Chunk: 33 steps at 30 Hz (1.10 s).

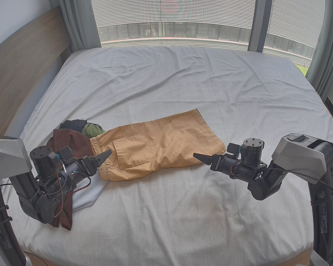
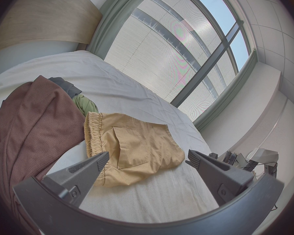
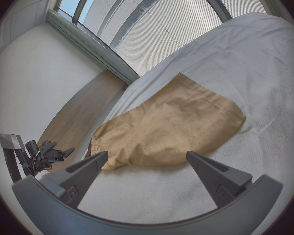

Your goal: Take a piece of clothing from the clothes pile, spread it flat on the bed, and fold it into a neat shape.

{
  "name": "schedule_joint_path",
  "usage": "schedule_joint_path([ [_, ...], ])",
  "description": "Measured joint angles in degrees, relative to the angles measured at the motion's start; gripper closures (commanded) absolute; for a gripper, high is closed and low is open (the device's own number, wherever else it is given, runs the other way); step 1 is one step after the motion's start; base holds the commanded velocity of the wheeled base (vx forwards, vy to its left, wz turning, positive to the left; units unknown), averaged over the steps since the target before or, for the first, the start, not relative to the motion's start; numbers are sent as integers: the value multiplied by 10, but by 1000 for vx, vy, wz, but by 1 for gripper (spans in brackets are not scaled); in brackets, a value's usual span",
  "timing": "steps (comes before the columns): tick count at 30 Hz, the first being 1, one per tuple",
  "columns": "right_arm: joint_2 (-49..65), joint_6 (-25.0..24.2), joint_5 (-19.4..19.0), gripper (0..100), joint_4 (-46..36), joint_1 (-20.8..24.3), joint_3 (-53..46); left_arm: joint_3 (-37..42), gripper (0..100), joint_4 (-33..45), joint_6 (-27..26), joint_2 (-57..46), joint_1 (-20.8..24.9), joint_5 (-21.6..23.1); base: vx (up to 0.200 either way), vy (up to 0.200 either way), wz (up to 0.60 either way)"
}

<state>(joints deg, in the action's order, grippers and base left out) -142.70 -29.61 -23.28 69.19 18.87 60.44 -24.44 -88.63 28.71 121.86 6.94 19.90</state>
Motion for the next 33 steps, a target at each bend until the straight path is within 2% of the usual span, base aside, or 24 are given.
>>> schedule_joint_path([
  [10,-31,0,1,0,-18,-4,14,-1,0,0,0,3,-3,0,0,0,0],
  [21,-65,0,21,0,-33,-6,52,-2,0,0,0,3,-4,0,0,0,0],
  [30,-101,0,49,0,-51,-5,132,-3,0,0,0,3,-4,0,0,0,0],
  [33,-116,-1,70,0,-60,-4,172,-3,0,0,0,3,-4,0,0,0,0],
])
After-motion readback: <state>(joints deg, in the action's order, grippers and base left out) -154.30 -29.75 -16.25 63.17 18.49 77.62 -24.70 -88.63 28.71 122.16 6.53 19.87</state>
